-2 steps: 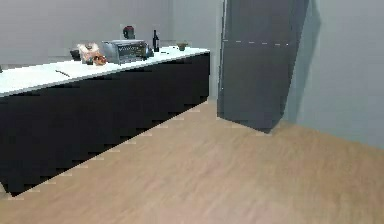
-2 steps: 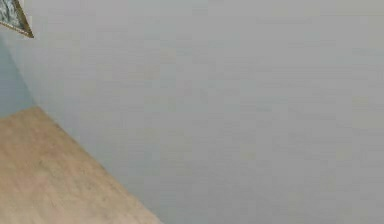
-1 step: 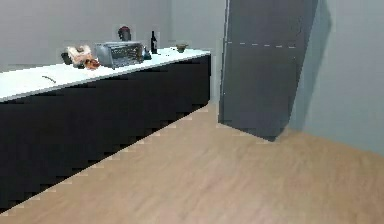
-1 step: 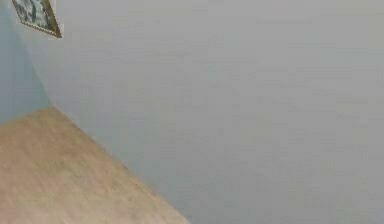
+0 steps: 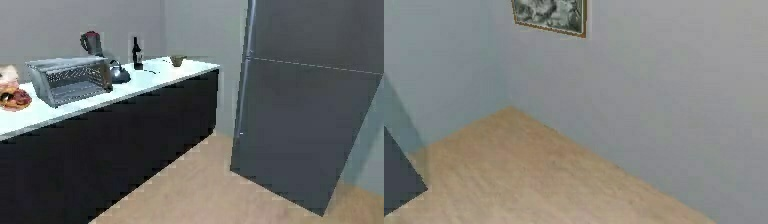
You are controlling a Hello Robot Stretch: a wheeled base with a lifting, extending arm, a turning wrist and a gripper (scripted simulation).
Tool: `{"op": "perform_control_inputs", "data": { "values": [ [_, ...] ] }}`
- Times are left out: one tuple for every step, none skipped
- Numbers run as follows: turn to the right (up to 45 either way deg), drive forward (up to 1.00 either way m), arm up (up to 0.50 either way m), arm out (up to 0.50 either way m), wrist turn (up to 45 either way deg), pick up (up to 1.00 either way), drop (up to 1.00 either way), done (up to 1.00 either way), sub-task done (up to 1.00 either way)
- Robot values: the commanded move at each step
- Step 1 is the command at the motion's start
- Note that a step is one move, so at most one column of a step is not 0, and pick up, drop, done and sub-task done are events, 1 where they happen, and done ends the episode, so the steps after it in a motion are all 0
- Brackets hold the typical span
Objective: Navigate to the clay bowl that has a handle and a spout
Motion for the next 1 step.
{"op": "perform_control_inputs", "data": {
  "values": [
    [0.0,1.00,0.00,0.00,0.0,0.00,0.00,0.00,0.00]
  ]
}}
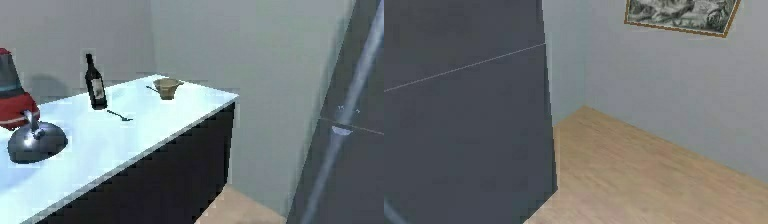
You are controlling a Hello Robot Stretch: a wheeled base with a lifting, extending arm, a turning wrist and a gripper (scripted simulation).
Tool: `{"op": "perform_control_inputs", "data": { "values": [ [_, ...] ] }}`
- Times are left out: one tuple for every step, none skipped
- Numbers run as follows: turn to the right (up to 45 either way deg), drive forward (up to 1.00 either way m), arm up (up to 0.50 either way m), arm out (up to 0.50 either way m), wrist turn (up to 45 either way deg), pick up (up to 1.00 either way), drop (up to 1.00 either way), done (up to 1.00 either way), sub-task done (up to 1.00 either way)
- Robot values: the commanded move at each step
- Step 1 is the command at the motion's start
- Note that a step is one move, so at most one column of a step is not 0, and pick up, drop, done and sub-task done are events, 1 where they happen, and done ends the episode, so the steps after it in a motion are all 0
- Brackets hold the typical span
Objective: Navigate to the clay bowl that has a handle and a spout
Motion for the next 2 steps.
{"op": "perform_control_inputs", "data": {
  "values": [
    [0.0,0.15,0.00,0.00,0.0,0.00,0.00,0.00,0.00],
    [0.0,0.00,0.00,0.00,0.0,0.00,0.00,1.00,0.00]
  ]
}}
